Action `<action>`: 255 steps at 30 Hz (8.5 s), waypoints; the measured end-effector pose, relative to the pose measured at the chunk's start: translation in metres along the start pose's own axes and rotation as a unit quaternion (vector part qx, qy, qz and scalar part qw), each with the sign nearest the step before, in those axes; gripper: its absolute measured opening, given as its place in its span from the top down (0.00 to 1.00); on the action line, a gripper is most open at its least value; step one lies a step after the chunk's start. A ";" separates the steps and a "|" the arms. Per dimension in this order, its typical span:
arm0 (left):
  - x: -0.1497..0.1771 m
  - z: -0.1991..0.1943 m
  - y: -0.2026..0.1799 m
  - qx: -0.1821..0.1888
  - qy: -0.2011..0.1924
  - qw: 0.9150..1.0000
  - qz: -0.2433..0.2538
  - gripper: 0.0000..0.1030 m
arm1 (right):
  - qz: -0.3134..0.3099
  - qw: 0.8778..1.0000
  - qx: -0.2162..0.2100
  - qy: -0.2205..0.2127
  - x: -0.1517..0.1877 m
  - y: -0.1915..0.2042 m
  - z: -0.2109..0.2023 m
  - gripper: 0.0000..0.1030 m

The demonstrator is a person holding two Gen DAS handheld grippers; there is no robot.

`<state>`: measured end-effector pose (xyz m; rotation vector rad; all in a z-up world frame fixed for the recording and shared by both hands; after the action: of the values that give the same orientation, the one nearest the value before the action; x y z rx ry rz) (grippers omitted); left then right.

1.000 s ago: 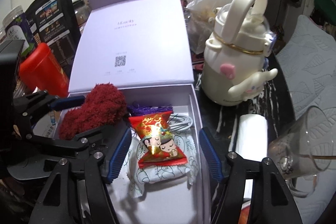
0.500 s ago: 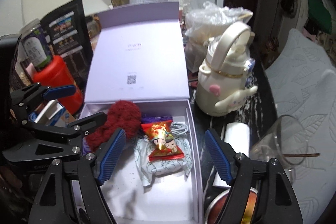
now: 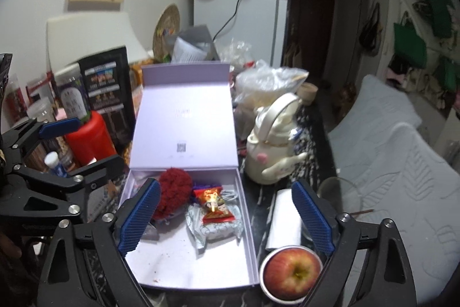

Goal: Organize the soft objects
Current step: 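Withdraw both tools from the box toward the items on the table, then grasp the clear zip bag with left tool while right tool grasps the gold-red snack bag, then lift and carry the zip bag and snack bag over to the box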

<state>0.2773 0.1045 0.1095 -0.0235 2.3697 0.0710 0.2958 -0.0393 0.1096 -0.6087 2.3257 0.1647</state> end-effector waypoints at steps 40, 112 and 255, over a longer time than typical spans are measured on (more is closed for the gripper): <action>0.105 -0.141 -0.041 0.059 -0.077 0.995 0.030 0.03 | 0.057 0.992 0.074 -0.084 0.126 0.028 -0.156 0.01; 0.198 0.026 -0.053 0.107 0.145 0.981 -0.077 0.03 | 0.211 0.963 0.072 0.154 0.234 -0.038 0.048 0.00; 0.050 -0.091 -0.011 0.016 -0.128 0.992 -0.003 0.34 | 0.013 0.985 -0.148 -0.089 0.074 0.033 -0.088 0.48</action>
<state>0.1789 0.0887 0.1392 -0.0058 2.1141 0.0317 0.1790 -0.0635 0.1224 -0.6780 2.1524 0.5612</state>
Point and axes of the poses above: each gripper's, at about its wrist camera, not at the fingertips, and z roughly the way its jaws point, y to its left, x to its underside, the point moved 2 cm from there along z, roughly the way its jaws point, and after that the axes turned 12 degrees about y, right-handed, at the moved point
